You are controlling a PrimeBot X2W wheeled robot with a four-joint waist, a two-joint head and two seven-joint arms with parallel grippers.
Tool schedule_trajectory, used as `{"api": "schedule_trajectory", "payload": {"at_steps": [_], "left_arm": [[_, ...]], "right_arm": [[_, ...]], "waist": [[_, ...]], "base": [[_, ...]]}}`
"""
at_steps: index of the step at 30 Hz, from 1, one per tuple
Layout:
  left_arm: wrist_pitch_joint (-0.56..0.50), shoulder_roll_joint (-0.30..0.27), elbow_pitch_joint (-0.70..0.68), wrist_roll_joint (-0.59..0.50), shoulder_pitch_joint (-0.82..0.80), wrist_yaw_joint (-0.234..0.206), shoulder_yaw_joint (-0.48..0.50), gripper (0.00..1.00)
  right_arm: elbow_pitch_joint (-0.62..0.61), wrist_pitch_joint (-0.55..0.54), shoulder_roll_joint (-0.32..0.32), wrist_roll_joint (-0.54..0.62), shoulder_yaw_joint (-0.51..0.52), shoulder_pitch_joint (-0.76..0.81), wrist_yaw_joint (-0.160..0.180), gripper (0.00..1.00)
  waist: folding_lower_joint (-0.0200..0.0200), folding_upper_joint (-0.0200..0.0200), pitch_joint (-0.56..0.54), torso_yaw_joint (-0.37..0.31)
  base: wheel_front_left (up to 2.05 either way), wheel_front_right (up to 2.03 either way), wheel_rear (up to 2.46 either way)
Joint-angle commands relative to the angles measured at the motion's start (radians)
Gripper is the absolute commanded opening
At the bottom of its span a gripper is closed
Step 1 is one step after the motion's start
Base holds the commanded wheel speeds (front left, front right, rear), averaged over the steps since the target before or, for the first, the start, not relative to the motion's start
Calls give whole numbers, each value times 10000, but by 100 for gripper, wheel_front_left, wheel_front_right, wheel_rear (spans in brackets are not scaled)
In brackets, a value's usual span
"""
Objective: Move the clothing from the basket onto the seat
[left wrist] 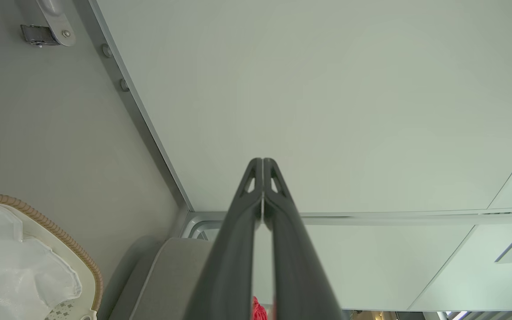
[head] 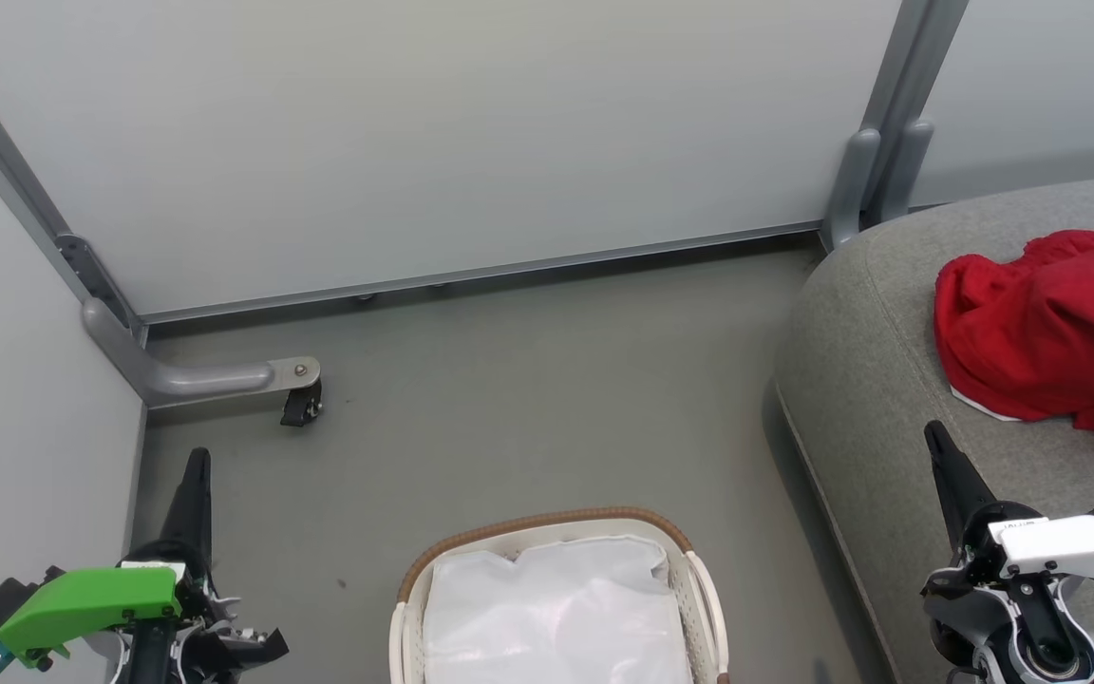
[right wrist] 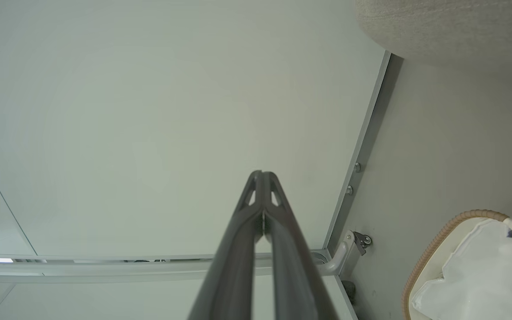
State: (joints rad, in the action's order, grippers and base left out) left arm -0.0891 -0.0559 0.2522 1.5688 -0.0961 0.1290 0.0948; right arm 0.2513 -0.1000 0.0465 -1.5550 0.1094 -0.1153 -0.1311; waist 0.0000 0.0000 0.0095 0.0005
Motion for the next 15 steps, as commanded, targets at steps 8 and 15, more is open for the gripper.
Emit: {"api": "schedule_trajectory", "payload": {"at_steps": [8, 15], "left_arm": [[-191, -60, -99, 585, -184, 32, 109, 0], [-201, -47, -89, 546, -181, 32, 118, 0]], "right_arm": [[-97, -176, 65, -633, 69, 128, 5, 0], [-91, -176, 65, -595, 63, 126, 5, 0]], "waist": [[0, 0, -64, -5], [0, 0, -64, -5]], "base": [[0, 0, 0], [0, 0, 0]]}}
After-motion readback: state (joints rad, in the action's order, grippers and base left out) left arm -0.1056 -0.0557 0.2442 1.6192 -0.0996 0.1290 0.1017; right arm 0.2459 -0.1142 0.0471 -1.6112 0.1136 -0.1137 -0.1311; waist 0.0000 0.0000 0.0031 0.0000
